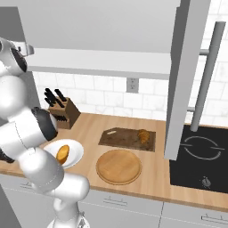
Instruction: From the different types of pastries on the counter, select a croissant and place it on the cutting board. Then retrieve a jar of jam from the cabinet and place it alongside the croissant on the cutting board.
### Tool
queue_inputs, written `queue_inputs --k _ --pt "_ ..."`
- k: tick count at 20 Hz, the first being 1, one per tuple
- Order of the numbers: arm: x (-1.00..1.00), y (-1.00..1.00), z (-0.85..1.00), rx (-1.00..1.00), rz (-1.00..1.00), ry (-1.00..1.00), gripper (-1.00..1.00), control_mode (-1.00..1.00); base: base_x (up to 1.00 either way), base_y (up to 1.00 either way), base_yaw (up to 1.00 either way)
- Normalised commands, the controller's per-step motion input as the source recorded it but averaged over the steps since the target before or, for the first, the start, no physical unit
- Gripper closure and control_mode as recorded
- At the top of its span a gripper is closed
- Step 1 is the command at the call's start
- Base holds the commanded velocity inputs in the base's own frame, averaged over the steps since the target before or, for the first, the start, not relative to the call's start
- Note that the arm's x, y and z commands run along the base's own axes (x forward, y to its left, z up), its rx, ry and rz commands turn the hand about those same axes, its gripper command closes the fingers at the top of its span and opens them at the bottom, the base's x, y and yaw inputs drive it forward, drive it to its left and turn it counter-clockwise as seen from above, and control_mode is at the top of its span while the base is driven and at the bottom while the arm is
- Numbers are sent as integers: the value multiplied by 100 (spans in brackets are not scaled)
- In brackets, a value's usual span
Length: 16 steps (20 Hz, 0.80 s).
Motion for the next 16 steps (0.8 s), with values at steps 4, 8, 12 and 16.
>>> queue_inputs --k 4,8,12,16 --pt "-43 -11 6 1 0 0 100 -100 0 0 0" --pt "-36 -33 4 4 0 -1 100 -100 0 0 0" --pt "-53 -52 0 4 1 -3 100 -100 0 0 0" --pt "-67 -56 0 6 0 -1 100 -100 0 0 0"
